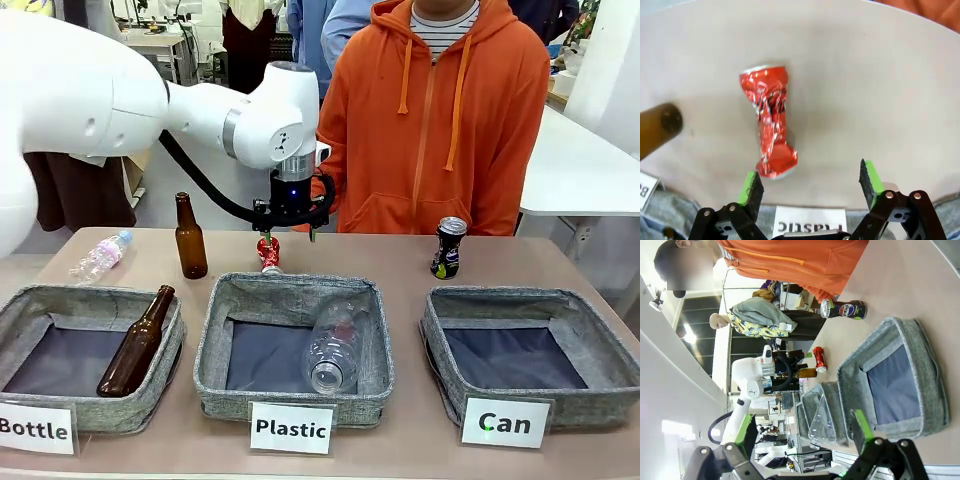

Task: Sort the can waste into the basket.
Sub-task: Pick up the can waste from the table and place it in the right Fabric basket.

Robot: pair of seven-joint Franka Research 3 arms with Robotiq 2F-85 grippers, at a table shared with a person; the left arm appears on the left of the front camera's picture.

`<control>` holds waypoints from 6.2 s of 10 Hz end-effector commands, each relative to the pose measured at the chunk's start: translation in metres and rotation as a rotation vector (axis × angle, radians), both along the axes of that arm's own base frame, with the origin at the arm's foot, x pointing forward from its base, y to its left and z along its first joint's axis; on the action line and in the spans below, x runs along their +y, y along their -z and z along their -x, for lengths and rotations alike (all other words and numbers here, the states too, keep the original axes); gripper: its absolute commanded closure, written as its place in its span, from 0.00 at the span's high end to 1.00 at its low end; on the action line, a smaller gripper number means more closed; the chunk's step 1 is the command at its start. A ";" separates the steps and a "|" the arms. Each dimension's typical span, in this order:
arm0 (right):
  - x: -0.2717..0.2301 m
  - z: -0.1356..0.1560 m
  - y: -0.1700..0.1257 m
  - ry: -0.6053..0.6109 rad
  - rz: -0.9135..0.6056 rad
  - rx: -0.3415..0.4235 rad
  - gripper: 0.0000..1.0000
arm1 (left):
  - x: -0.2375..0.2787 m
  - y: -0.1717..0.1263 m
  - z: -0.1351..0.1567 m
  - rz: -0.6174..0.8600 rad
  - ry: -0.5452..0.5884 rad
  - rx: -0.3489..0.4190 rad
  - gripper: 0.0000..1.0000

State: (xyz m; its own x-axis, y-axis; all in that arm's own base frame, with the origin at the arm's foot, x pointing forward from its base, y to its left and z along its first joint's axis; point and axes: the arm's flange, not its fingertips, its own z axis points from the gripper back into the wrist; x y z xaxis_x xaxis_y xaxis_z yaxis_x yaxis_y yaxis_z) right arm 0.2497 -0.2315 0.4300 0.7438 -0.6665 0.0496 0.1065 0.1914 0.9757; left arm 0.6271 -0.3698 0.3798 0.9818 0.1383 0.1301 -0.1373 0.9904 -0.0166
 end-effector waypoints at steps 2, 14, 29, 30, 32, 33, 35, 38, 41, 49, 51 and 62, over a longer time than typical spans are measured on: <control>0.000 -0.002 -0.003 0.009 -0.015 -0.027 1.00 | 0.014 -0.017 0.012 0.083 0.045 0.032 1.00; 0.000 -0.002 -0.003 0.009 -0.015 -0.027 1.00 | 0.455 -0.266 0.349 0.877 0.503 -0.095 1.00; 0.000 -0.002 -0.003 0.009 -0.015 -0.027 1.00 | 0.492 -0.215 0.265 1.070 -0.068 -0.010 1.00; 0.000 -0.002 -0.003 0.009 -0.015 -0.027 1.00 | 0.467 -0.220 0.244 1.000 -0.125 0.030 1.00; 0.000 -0.002 -0.003 0.009 -0.015 -0.027 1.00 | 0.413 -0.225 0.193 0.880 -0.075 0.144 1.00; 0.000 -0.002 -0.003 0.009 -0.015 -0.027 1.00 | 0.411 -0.229 0.181 0.870 -0.097 0.170 1.00; 0.000 -0.002 -0.003 0.009 -0.015 -0.027 1.00 | 0.460 -0.225 0.220 1.006 -0.032 0.068 1.00; 0.000 -0.002 -0.003 0.009 -0.015 -0.027 1.00 | 0.519 -0.164 0.300 1.143 0.015 -0.054 1.00; 0.000 -0.002 -0.003 0.009 -0.015 -0.027 1.00 | 0.529 -0.140 0.308 1.169 0.015 -0.066 1.00; 0.000 -0.002 -0.003 0.009 -0.015 -0.027 1.00 | 0.343 -0.230 0.212 0.762 0.090 0.039 1.00; 0.000 -0.002 -0.003 0.009 -0.015 -0.027 1.00 | 0.246 -0.255 0.171 0.558 0.082 0.011 1.00; 0.000 -0.002 -0.003 0.009 -0.015 -0.027 1.00 | 0.040 -0.085 0.032 0.039 -0.050 -0.220 1.00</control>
